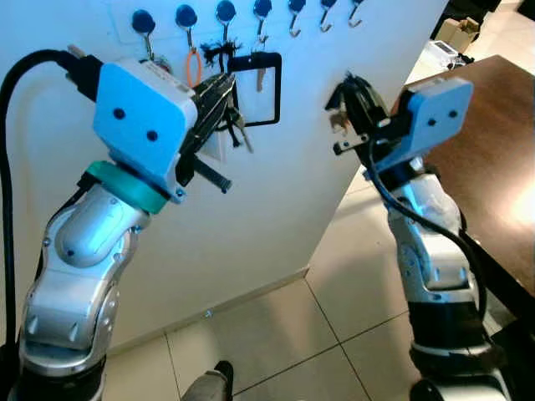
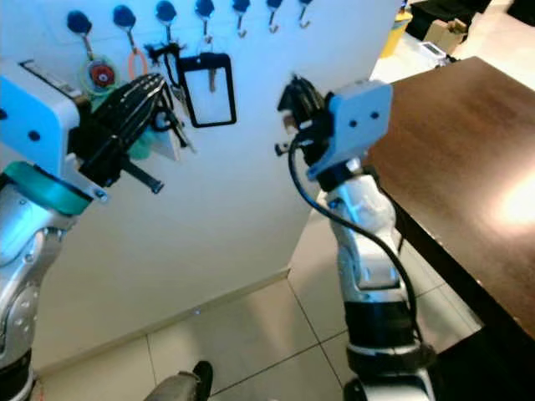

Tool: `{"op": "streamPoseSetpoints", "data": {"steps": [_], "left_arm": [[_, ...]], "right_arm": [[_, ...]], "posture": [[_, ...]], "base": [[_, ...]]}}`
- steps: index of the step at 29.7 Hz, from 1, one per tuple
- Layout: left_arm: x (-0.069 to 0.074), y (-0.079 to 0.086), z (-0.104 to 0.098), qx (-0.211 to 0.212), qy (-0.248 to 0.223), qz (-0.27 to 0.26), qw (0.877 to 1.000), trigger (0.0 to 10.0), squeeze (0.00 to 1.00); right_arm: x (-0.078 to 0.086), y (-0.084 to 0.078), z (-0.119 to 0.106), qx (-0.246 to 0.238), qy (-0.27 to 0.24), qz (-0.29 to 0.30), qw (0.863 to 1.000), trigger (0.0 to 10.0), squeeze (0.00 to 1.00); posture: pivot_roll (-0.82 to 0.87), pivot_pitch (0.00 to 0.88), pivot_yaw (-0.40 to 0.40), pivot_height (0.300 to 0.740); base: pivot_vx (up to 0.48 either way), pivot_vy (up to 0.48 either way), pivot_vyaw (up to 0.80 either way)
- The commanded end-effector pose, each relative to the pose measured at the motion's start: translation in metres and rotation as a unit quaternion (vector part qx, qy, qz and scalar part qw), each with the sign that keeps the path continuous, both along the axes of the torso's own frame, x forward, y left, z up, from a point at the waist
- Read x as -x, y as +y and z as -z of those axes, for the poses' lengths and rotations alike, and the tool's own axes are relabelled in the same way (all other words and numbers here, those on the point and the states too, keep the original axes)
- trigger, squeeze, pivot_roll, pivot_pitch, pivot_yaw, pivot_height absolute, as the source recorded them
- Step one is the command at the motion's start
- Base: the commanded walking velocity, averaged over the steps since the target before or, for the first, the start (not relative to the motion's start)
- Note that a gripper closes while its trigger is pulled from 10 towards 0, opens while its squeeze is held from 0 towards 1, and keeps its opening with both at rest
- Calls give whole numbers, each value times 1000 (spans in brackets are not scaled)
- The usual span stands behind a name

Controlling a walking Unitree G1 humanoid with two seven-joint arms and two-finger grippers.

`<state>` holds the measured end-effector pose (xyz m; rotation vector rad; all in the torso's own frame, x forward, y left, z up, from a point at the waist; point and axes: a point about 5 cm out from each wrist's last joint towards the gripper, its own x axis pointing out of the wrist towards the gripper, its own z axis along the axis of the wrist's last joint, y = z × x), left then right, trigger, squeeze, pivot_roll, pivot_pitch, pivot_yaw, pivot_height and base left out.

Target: Hang keys on a hook

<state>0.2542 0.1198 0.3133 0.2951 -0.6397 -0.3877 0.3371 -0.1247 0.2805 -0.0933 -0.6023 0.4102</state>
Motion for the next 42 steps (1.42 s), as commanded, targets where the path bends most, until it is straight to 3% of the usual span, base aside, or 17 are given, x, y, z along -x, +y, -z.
{"op": "streamPoseSetpoints", "data": {"steps": [1, 8, 15, 25, 42], "left_arm": [[-1, -2, -2, 1, -2, 2, 1000, 10000, 0], [1, -6, 0, -10, 8, 14, 1000, 10000, 0], [2, -8, 1, -8, 13, 13, 1000, 10000, 0], [2, -11, 4, -10, 21, 20, 1000, 10000, 0], [1, -13, 6, -11, 25, 24, 999, 10000, 0]], "right_arm": [[-5, 10, -1, 0, 3, -21, 1000, 10000, 0], [-22, 34, -13, 9, -16, -44, 999, 10000, 0], [-25, 47, -30, 15, -57, -58, 997, 10000, 0], [-22, 47, -38, 12, -99, -51, 994, 10000, 0], [-22, 31, -27, 5, -102, 4, 995, 10000, 0]], "posture": [[89, 30, 76, 740], [129, 29, 67, 740], [144, 27, 60, 740], [130, 23, 65, 740], [120, 25, 69, 740]], "base": [[0, 0, 0], [0, 0, 0], [0, 0, 0], [0, 0, 0], [0, 0, 0]]}}
